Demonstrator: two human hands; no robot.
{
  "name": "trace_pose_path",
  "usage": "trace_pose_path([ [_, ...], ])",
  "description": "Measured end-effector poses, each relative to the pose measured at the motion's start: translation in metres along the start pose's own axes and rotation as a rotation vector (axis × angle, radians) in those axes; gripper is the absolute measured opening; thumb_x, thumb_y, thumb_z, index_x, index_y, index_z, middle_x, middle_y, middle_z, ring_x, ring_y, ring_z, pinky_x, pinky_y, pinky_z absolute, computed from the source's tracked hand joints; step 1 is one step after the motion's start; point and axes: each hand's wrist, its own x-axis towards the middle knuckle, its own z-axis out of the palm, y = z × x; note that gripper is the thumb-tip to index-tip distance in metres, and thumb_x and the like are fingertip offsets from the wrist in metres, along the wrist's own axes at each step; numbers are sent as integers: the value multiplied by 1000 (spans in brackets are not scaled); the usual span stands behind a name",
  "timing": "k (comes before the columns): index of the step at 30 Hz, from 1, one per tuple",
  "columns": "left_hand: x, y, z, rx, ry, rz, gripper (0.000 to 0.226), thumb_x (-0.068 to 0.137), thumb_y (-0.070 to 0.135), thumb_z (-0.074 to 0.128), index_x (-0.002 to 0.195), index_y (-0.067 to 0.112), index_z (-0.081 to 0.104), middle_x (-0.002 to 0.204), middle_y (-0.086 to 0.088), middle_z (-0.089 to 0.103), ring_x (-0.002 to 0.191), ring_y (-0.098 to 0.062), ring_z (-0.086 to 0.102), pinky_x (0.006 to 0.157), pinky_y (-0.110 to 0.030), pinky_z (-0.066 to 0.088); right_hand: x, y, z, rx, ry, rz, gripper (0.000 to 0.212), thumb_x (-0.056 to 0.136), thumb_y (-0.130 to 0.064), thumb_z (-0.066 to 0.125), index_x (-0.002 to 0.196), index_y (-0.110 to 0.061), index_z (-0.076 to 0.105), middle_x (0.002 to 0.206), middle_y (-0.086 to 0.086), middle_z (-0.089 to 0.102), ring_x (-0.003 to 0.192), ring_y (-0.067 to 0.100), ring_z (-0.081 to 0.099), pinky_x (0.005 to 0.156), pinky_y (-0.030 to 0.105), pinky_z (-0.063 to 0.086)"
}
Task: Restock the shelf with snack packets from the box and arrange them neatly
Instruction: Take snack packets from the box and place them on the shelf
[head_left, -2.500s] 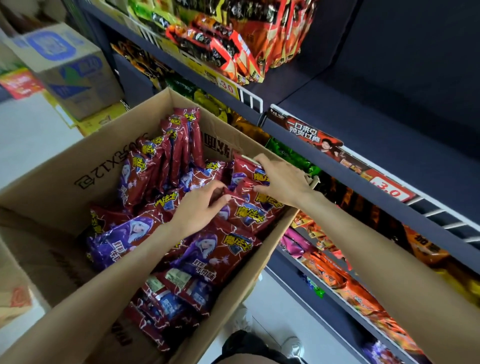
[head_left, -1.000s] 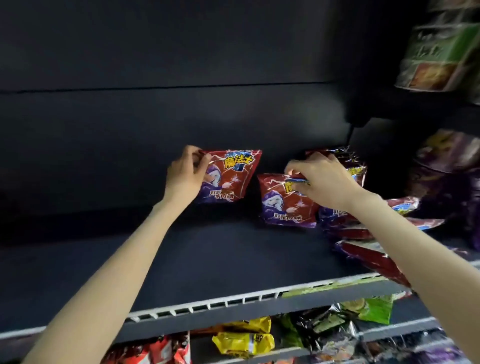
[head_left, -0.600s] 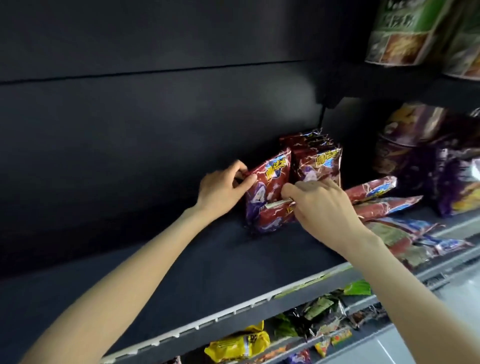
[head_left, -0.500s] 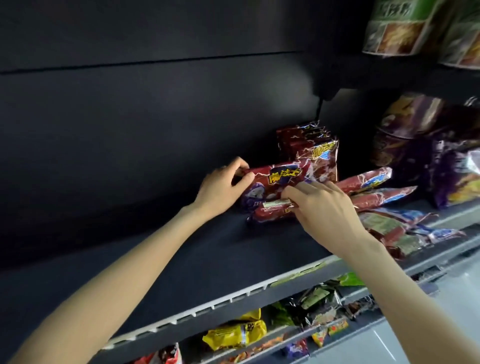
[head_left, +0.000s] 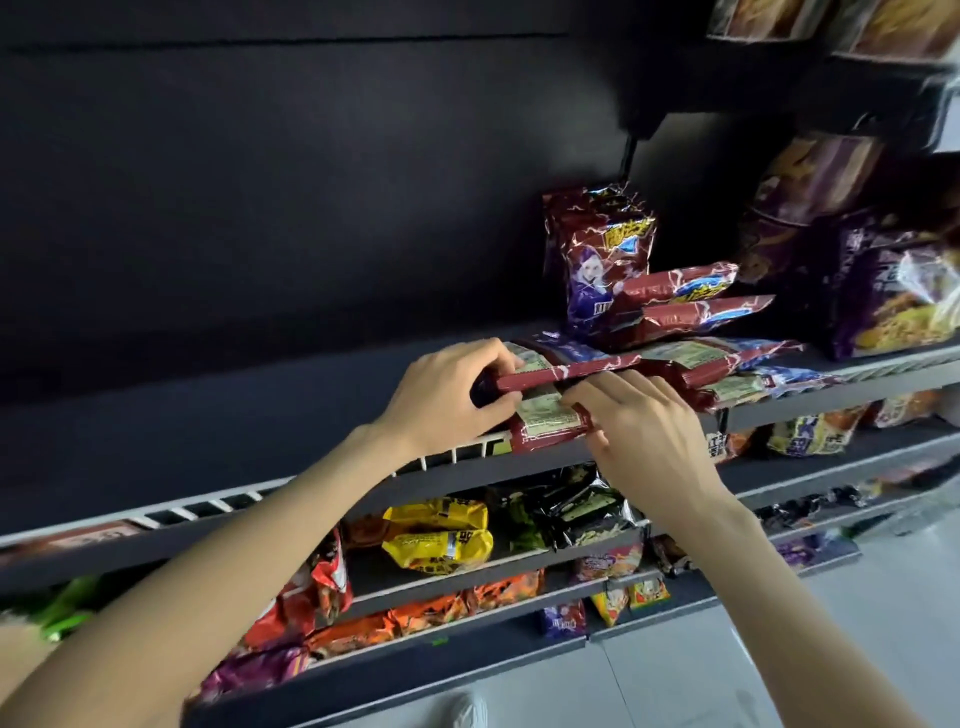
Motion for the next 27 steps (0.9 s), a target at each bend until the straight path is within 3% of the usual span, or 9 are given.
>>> trace_pose_path([
  [3,-8,12,2,-69,-43,-19,25,84,46,61,98,25,57,115,16,64,103,-4,59,84,-37,50,-10,2,-5,-72,-47,21,44,57,0,81,96,-14,69,93,5,68,85,31,63,74,41,53],
  [7,-15,26,5,-106,-47,-49,22,89,37,61,107,25,57,121,16,59,112,-3,54,93,-38,47,-19,0,-10,-128,-114,36,57,55,-25,90,105,-12,67,103,12,63,93,37,59,76,45,51],
  [11,-29,32,-8,-68,44,-91,21,91,29,56,112,25,57,121,14,58,114,-3,49,97,-34,41,-20,-9,-23,-15,65,-58,37,83,-37,67,109,-12,65,108,9,61,100,32,55,82,44,46],
  [13,-44,33,-21,-45,127,-107,21,92,30,53,110,23,60,113,15,63,107,0,52,92,-31,44,-15,-23,-27,102,154,-104,29,90,-32,56,107,-10,65,104,7,63,96,28,55,79,41,46],
  [16,-79,31,-48,21,333,-74,21,92,29,51,96,16,66,88,11,69,85,-3,62,75,-34,51,-3,-57,-21,299,210,-172,22,93,-24,55,105,-9,66,97,4,67,88,23,59,73,37,49],
  [19,-128,20,-80,205,499,-13,24,93,20,52,79,11,70,64,8,66,61,-7,63,53,-34,51,8,-99,-5,409,171,-263,19,93,-21,53,103,-12,67,81,-1,67,71,16,62,57,28,51],
  [21,-167,13,-101,331,525,-38,29,93,21,51,74,11,70,58,8,64,53,-7,60,47,-31,48,15,-128,9,455,96,-339,17,92,-21,53,99,-14,66,73,-3,66,62,16,62,49,29,51],
  [24,-231,7,-132,456,520,-226,32,92,28,50,73,13,70,57,10,62,49,-6,58,48,-25,46,25,-178,27,540,-57,-468,18,92,-24,50,97,-18,66,73,-4,67,61,16,63,48,34,51],
  [27,-299,-3,-162,507,374,-610,23,85,41,50,81,26,67,60,16,57,56,-3,55,52,-17,40,33,-237,42,665,-222,-568,22,92,-28,47,98,-21,68,85,-7,70,67,16,66,52,36,53],
])
